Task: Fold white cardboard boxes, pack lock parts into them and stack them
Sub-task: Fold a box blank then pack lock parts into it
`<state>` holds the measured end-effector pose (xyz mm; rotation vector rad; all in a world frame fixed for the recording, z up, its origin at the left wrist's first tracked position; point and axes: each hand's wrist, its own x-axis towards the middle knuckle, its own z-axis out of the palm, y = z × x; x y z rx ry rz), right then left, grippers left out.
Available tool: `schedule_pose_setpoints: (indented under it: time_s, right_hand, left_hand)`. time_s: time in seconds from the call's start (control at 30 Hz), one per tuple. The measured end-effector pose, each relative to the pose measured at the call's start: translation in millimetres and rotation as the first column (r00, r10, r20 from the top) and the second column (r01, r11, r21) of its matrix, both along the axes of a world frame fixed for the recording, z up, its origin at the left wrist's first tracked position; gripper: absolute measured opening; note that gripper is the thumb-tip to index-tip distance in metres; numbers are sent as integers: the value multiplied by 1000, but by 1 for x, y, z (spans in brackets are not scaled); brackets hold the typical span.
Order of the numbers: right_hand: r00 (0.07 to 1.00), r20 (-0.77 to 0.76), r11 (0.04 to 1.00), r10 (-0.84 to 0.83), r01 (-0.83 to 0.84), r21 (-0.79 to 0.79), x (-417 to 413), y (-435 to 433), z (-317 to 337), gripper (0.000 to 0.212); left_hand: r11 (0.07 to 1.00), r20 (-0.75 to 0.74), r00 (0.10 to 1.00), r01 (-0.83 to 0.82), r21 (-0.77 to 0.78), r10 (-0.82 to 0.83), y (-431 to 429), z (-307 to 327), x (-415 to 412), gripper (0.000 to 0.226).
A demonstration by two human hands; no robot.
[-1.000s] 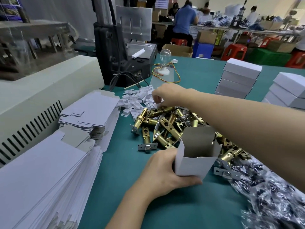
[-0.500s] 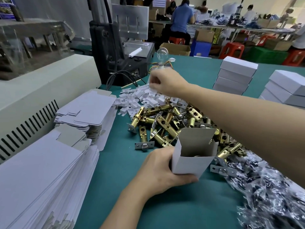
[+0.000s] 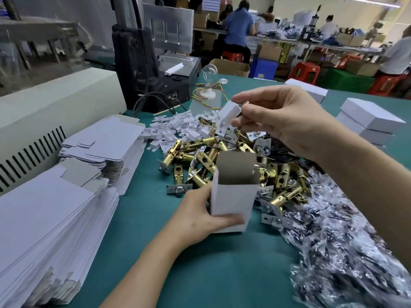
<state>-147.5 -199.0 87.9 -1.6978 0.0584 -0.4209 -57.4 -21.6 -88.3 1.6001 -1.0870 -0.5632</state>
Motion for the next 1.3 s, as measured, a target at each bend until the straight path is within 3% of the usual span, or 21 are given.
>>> schedule_pose_setpoints:
  time_s: [0.1, 0.23, 0.3, 0.37, 0.47, 0.7, 0.8, 0.9, 1.07, 1.1, 1.17, 1.3]
  right_hand:
    - [993, 31, 971, -110, 114, -211, -23, 3, 1, 14]
    - [982, 8, 819, -188, 161, -550, -47, 8, -6, 13]
    - [972, 6, 671, -234, 166, -723, -52, 14, -12, 11]
    - [959, 3, 453, -283, 136, -881, -49, 21, -15, 14]
    - [939, -82, 270, -333, 12, -963, -40, 36, -12, 18]
    - [916, -180, 29, -359, -181, -983, -15, 63, -21, 19]
    - [921, -189, 63, -342, -179, -982, -14, 62, -23, 20]
    - [941, -196, 274, -274, -119, -954, -23, 53, -17, 15]
    - [930, -21, 562, -366, 203, -802, -35, 1, -1, 14]
    - [903, 11, 573, -429, 281, -770, -36, -14, -1, 15]
    - [820, 23, 501, -572, 371, -782, -37, -49, -6, 17]
    - [680, -172, 382, -713, 171, -908, -38, -105, -33, 19]
  left_hand:
    - [999, 25, 999, -44, -26, 45, 0, 4, -4, 54]
    - [995, 137, 986, -83, -57, 90, 3, 8, -5, 48]
    - [993, 168, 981, -89, -75, 100, 3, 10, -6, 49]
    - [993, 187, 977, -84, -87, 99, 3, 11, -7, 48]
    - [992, 201, 975, -74, -97, 93, 4, 11, -7, 48]
    - [992, 146, 985, -77, -97, 90, 4, 9, -5, 56]
    - [993, 121, 988, -81, -86, 91, 4, 8, -4, 58]
    - [994, 130, 987, -83, -74, 92, 4, 9, -4, 53]
    - [995, 113, 989, -89, -45, 93, 5, 8, -4, 52]
    - [995, 112, 989, -90, -39, 93, 5, 8, -4, 55]
    - [995, 114, 989, -94, -31, 97, 4, 8, -4, 60]
    - [996, 97, 991, -89, -24, 91, 4, 9, -4, 60]
